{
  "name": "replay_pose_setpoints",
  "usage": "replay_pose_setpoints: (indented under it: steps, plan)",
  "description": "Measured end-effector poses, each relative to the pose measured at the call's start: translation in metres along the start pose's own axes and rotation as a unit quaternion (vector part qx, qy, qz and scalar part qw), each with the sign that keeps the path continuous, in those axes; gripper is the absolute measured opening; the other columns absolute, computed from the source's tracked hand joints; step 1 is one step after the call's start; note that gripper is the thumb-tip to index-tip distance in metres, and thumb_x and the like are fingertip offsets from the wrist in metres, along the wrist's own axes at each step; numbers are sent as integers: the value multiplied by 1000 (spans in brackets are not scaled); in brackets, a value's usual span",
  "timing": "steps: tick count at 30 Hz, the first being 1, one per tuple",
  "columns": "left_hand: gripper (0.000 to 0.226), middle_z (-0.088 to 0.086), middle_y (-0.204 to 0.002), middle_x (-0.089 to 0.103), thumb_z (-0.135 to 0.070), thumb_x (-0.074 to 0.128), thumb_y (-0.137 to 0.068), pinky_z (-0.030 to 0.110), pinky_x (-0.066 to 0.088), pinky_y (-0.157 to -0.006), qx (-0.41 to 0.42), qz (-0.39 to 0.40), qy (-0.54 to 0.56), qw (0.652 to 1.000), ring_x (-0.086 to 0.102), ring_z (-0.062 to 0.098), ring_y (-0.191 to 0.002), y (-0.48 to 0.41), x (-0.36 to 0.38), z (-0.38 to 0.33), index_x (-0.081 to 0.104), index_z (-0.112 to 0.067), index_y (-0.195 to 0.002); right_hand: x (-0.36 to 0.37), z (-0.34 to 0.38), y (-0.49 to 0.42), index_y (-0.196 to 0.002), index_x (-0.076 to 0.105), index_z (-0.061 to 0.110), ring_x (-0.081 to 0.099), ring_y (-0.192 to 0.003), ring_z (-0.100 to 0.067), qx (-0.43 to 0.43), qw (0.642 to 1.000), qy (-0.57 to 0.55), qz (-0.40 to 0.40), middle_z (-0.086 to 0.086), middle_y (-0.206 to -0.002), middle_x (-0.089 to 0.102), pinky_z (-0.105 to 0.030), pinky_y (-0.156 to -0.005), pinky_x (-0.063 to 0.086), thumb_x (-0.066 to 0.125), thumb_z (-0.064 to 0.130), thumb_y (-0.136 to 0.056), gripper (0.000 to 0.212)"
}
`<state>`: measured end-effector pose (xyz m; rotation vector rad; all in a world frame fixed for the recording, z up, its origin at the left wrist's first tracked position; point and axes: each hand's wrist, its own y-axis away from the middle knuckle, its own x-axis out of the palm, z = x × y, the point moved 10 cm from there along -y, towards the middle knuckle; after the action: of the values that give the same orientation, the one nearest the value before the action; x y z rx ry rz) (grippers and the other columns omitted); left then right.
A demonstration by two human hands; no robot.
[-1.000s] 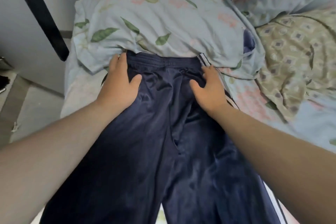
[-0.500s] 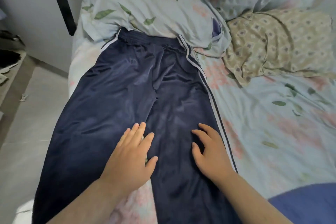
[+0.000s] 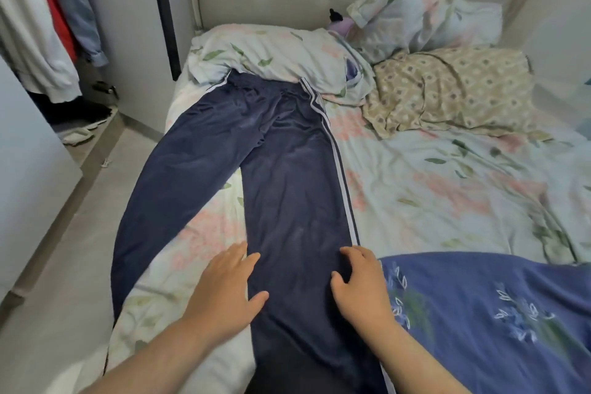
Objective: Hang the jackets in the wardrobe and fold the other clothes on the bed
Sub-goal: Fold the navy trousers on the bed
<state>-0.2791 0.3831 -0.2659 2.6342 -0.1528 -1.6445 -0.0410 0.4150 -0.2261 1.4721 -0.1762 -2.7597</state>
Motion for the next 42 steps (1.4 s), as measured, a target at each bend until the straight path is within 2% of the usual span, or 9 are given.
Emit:
replay_pose_setpoints:
  steps: [6,12,14,17,21,26,32,37,42]
  plan:
    - [61,-10,-135,43,-46,62,-88,21,33,-105,-16,73,88,993,40,11,-125,41,19,-35,45,-24,-143,-12,-52,78,-91,61,33,60,-81,4,114,985,-121,33,20,-83,67,-14,-71,45,66,21,-81,16]
    - [50,-1,-128,41,-37,61,-89,27,40,-103,-135,14,124,983,46,18,-121,26,-18,-35,51,-24,-135,-31,-23,57,-74,69,13,62,-69,-10,75,978,-183,60,2,-71,70,-27,-67,50,57,8,-84,16]
    - [39,-6,-121,47,-42,61,-88,28,44,-100,-130,-15,152,980,51,14,-116,24,-39,-51,57,-28,-124,-36,-7,46,-73,65,7,57,-68,-15,96,942,-313,68,-9,-71,67,-29,-64,47,54,5,-85,17]
    - [23,-16,-103,63,-52,59,-86,26,50,-89,-93,39,282,954,60,-1,-95,24,-50,-90,64,-35,-101,-27,33,31,-86,62,-9,62,-78,-33,148,826,-531,120,-29,-86,66,-47,-74,54,54,-2,-89,10]
    - [45,-13,-95,70,-66,61,-70,27,52,-84,-90,73,404,907,66,4,-90,35,-67,-117,65,-30,-98,-5,92,35,-107,59,-8,66,-88,-38,164,709,-647,225,-27,-96,63,-47,-81,58,49,-2,-95,17]
    - [7,1,-75,65,-9,64,-81,24,49,-59,-112,0,409,906,62,10,-65,40,-95,-91,64,-15,-86,2,124,35,-115,55,-15,69,-93,-44,130,669,-671,291,-35,-108,65,-46,-74,59,40,-6,-95,27]
    - [22,8,-78,68,0,61,-77,32,46,-69,-136,34,491,860,61,17,-73,49,-83,-63,70,-6,-97,10,127,32,-100,71,-2,71,-97,-40,98,756,-570,305,-26,-107,71,-40,-76,59,45,-5,-91,28]
    - [28,5,-88,75,-32,71,-77,27,56,-66,-149,102,546,818,71,15,-78,52,-61,-58,73,-14,-98,2,67,23,-78,66,5,62,-60,-29,210,784,-555,182,-17,-72,65,-34,-57,49,49,4,-80,17]
    - [15,11,-73,69,-16,65,-90,30,49,-53,-271,-117,533,793,61,18,-57,54,-92,65,70,-3,-86,-54,-38,11,-56,51,14,50,-71,-24,157,976,-128,73,-5,-64,54,-31,-63,32,47,-4,-81,31]
